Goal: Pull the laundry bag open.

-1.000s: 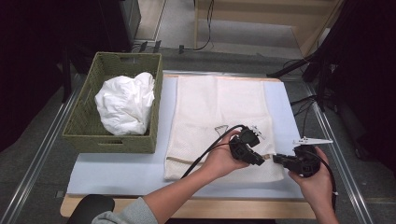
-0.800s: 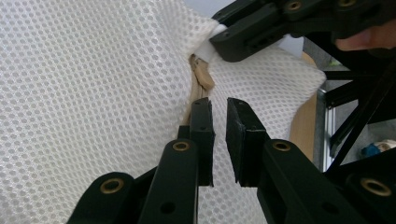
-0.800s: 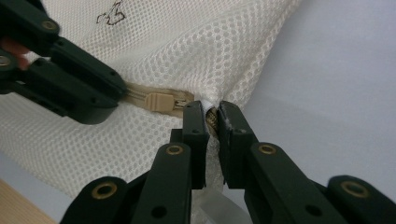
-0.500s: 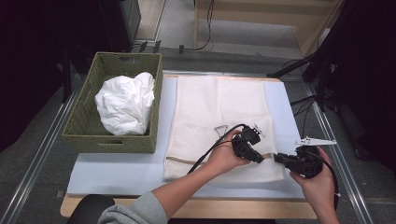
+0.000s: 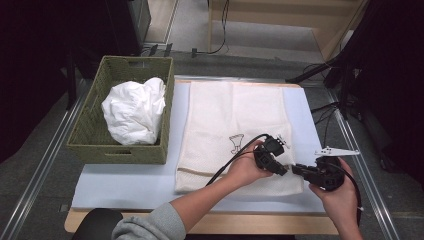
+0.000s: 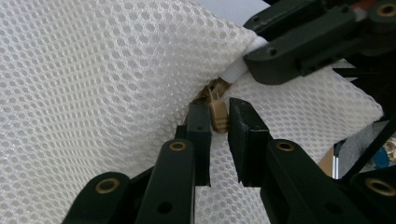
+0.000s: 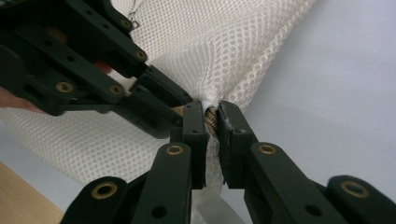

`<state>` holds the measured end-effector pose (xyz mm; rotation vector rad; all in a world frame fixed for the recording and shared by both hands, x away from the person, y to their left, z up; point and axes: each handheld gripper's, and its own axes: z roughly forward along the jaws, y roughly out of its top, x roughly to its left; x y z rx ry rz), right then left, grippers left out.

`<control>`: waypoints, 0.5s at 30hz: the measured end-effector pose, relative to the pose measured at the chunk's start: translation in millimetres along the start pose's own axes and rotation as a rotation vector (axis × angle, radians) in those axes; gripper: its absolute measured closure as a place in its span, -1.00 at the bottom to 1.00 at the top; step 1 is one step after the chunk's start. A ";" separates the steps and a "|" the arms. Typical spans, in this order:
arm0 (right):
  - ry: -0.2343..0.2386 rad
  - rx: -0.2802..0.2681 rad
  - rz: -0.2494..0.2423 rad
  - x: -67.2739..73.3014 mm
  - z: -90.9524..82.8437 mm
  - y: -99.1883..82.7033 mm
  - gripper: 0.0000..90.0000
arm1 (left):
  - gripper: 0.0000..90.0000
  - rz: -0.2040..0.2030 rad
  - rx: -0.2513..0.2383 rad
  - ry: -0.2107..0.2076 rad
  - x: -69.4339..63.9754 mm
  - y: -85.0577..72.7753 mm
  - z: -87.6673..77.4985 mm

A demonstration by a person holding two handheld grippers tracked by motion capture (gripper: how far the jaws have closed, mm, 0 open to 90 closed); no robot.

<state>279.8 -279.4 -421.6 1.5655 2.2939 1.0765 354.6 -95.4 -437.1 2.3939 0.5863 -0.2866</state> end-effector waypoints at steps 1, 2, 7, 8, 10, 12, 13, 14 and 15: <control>0.001 0.001 0.000 1.3 -0.4 0.2 0.86 | 0.78 -0.004 -0.003 0.008 -0.9 -0.1 1.0; -0.003 0.004 -0.005 2.2 -0.4 0.4 0.86 | 0.82 0.002 0.001 0.018 -1.7 -0.4 1.2; -0.001 0.002 -0.004 0.8 -0.7 0.1 0.86 | 0.92 0.008 0.005 0.004 0.5 -1.4 0.3; 0.005 0.003 -0.003 0.3 -0.9 -0.1 0.86 | 0.92 0.005 0.003 -0.005 1.3 -1.9 0.0; 0.008 0.006 0.004 -0.1 -2.6 -0.8 0.86 | 0.94 0.001 0.003 -0.023 2.7 -3.2 -1.7; 0.017 0.008 0.010 -0.8 -4.0 -0.9 0.87 | 0.95 -0.008 -0.005 -0.038 3.3 -5.3 -3.6; 0.018 0.007 0.009 -1.1 -4.6 -1.0 0.87 | 0.95 -0.013 -0.013 -0.039 3.1 -6.6 -4.7; 0.023 0.004 0.007 -0.7 -5.2 -0.7 0.87 | 0.95 -0.008 -0.019 -0.039 3.0 -7.5 -5.6; 0.022 0.002 0.006 -0.6 -5.3 -0.6 0.87 | 0.95 0.005 -0.028 -0.034 2.7 -8.6 -6.6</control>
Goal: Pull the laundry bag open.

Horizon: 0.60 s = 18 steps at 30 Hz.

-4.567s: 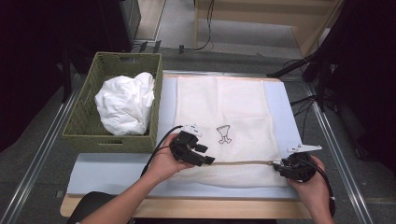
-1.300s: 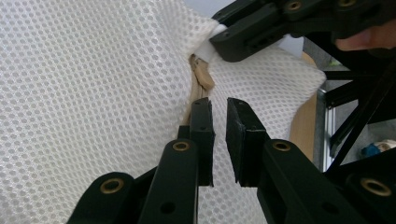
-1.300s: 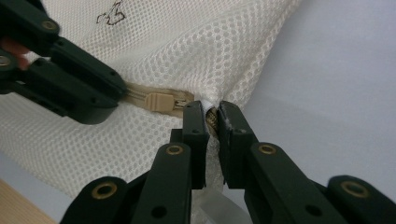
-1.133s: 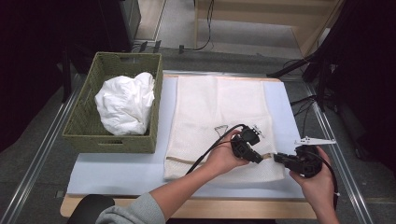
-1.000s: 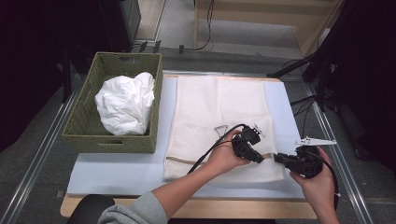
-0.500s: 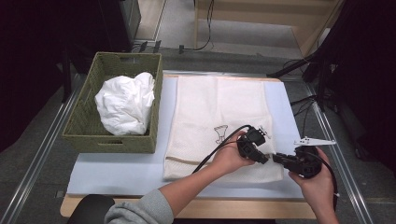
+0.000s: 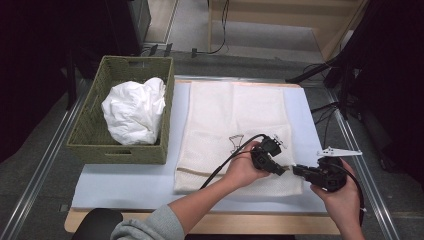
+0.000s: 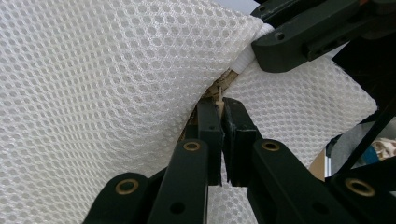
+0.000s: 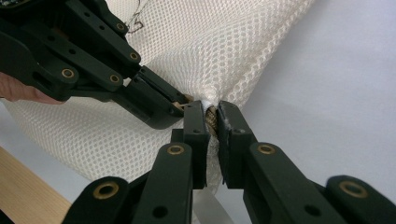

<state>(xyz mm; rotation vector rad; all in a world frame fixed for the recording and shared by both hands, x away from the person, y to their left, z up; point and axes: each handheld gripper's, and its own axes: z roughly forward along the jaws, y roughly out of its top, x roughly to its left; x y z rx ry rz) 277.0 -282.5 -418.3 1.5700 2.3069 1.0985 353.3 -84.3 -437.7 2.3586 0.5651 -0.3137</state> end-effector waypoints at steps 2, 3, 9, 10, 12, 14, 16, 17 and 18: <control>0.000 -0.001 -0.001 0.1 -0.2 0.3 0.87 | 0.95 0.003 -0.002 0.000 0.2 -0.5 -0.6; -0.001 -0.003 -0.005 -0.1 -0.3 0.4 0.88 | 0.96 0.006 -0.006 0.000 0.5 -1.0 -0.8; -0.047 -0.004 -0.012 2.2 -2.9 0.7 0.90 | 0.97 0.014 0.045 0.078 3.4 -7.2 -3.3; -0.047 -0.004 -0.012 2.2 -2.9 0.7 0.90 | 0.97 0.014 0.045 0.078 3.4 -7.2 -3.3; -0.057 -0.023 0.006 -2.1 -6.3 0.0 0.90 | 0.96 -0.057 0.006 0.031 14.5 -16.5 -9.7; -0.029 -0.025 0.025 -7.3 -4.5 -2.3 0.89 | 0.96 -0.076 -0.013 0.012 17.7 -21.0 -15.0; -0.030 -0.021 0.022 -6.8 -1.9 -1.8 0.89 | 0.96 -0.068 -0.002 0.029 15.0 -21.4 -15.7; -0.032 -0.019 0.018 -6.8 -1.3 -1.6 0.89 | 0.96 -0.072 -0.003 0.028 14.7 -21.3 -15.7; -0.033 -0.020 0.019 -6.8 -1.0 -1.6 0.88 | 0.95 -0.074 -0.002 0.024 15.0 -21.4 -16.1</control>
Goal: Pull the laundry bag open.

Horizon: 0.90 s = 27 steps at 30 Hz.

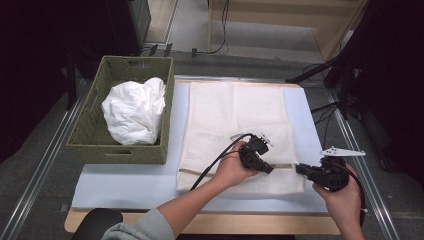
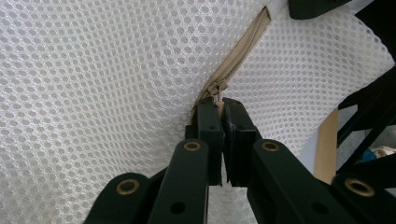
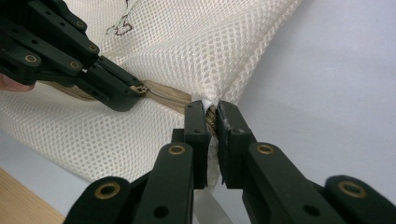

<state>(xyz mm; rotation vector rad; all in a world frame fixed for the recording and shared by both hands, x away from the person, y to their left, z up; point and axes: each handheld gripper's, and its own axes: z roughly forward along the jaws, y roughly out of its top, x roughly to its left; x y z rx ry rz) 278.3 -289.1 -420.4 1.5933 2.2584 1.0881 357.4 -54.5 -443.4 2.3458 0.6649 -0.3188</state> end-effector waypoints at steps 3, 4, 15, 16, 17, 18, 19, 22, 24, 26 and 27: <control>0.005 -0.001 0.005 -2.2 0.5 -1.7 0.88 | 0.95 -0.002 -0.001 -0.005 -0.5 0.1 0.2; 0.005 -0.001 0.005 -2.2 0.5 -1.7 0.88 | 0.95 -0.002 -0.001 -0.005 -0.5 0.1 0.2; 0.016 0.007 0.014 -4.8 1.6 -3.9 0.87 | 0.95 0.005 0.006 -0.010 -0.6 -0.5 -0.5; 0.016 0.007 0.015 -4.7 1.7 -3.8 0.87 | 0.95 0.002 0.008 -0.011 -0.5 -0.6 -0.7; 0.016 0.008 0.013 -4.5 1.9 -3.7 0.87 | 0.95 -0.006 0.007 -0.020 0.5 -0.8 -1.1; 0.016 0.008 0.013 -4.5 1.9 -3.7 0.87 | 0.95 -0.006 0.007 -0.020 0.5 -0.8 -1.1; 0.016 0.008 0.013 -4.7 1.5 -3.6 0.87 | 0.95 -0.022 0.002 -0.039 2.4 -1.4 -2.5; 0.019 0.005 0.009 -5.3 1.1 -3.5 0.87 | 0.95 -0.028 -0.001 -0.049 2.6 -1.8 -3.7; 0.022 0.008 0.012 -5.0 1.7 -3.4 0.87 | 0.96 -0.008 0.008 -0.044 1.4 -1.6 -6.4; 0.025 0.010 0.013 -5.1 1.7 -3.4 0.87 | 0.96 -0.007 0.010 -0.042 1.3 -1.8 -7.1; 0.028 0.010 0.013 -5.1 1.7 -3.4 0.87 | 0.96 -0.008 0.008 -0.043 1.6 -2.2 -7.5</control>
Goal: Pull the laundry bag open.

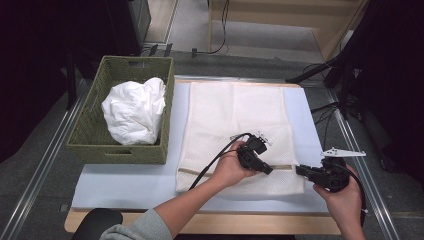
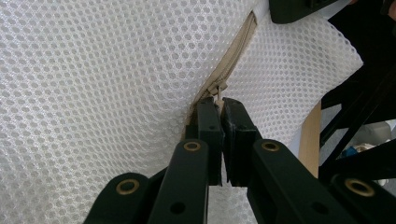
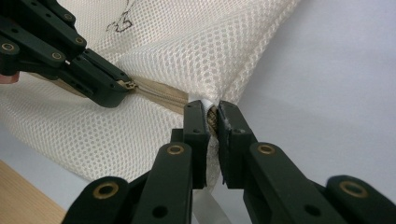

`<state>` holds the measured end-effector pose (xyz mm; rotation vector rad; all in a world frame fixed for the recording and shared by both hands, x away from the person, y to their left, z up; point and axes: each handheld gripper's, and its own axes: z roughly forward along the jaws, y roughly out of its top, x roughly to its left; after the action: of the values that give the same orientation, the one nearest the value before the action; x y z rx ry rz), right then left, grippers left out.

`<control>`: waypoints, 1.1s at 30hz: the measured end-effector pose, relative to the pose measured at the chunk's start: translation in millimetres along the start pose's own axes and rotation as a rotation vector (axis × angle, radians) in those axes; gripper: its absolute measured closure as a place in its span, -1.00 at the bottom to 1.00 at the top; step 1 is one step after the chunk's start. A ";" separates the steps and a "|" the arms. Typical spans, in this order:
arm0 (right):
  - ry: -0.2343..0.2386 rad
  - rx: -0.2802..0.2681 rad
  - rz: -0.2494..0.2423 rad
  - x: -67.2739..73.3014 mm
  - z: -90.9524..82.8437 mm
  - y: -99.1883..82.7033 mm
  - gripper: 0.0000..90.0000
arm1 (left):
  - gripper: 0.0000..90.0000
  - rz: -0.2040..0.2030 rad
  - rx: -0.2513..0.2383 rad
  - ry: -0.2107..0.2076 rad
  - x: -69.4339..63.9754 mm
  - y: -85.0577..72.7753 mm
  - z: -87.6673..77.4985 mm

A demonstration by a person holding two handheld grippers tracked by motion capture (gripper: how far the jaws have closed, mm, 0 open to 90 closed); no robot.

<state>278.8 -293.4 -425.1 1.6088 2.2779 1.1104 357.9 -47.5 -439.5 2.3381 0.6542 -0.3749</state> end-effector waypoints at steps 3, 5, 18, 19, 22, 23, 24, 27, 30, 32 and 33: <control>-0.001 0.002 -0.006 1.2 0.4 0.4 0.87 | 0.96 -0.010 -0.006 -0.006 1.4 -1.4 0.2; -0.003 0.002 -0.005 1.5 0.5 0.6 0.87 | 0.96 -0.020 -0.013 -0.009 1.7 -2.3 1.0; -0.019 0.007 0.005 -0.2 1.9 0.4 0.88 | 0.96 -0.026 -0.006 0.015 11.0 -21.2 -14.7; -0.018 0.008 0.002 0.3 2.5 0.5 0.88 | 0.96 -0.023 -0.004 0.020 10.1 -21.3 -14.5; -0.022 0.017 0.008 -0.5 2.5 0.2 0.88 | 0.96 -0.015 -0.008 0.024 8.0 -21.3 -14.7; -0.020 0.015 0.008 -0.8 2.6 0.1 0.87 | 0.96 -0.011 -0.004 0.028 8.1 -21.3 -15.2; -0.019 0.015 0.009 -0.7 3.0 0.2 0.88 | 0.96 -0.011 -0.004 0.028 8.1 -21.3 -15.2; -0.019 0.017 0.008 -1.1 3.6 0.4 0.88 | 0.96 -0.022 -0.012 0.023 8.7 -22.0 -15.2; -0.014 0.015 0.011 -1.7 3.7 0.3 0.87 | 0.96 -0.018 -0.013 0.025 8.5 -22.3 -15.3; -0.013 0.016 0.010 -1.8 3.7 0.2 0.87 | 0.96 -0.019 -0.014 0.024 8.3 -22.4 -15.4; -0.012 0.016 0.010 -1.9 3.8 0.2 0.87 | 0.96 -0.018 -0.013 0.024 8.3 -22.4 -15.7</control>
<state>281.6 -293.1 -428.3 1.6299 2.2795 1.0844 354.0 -19.4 -443.4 2.3287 0.6876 -0.3497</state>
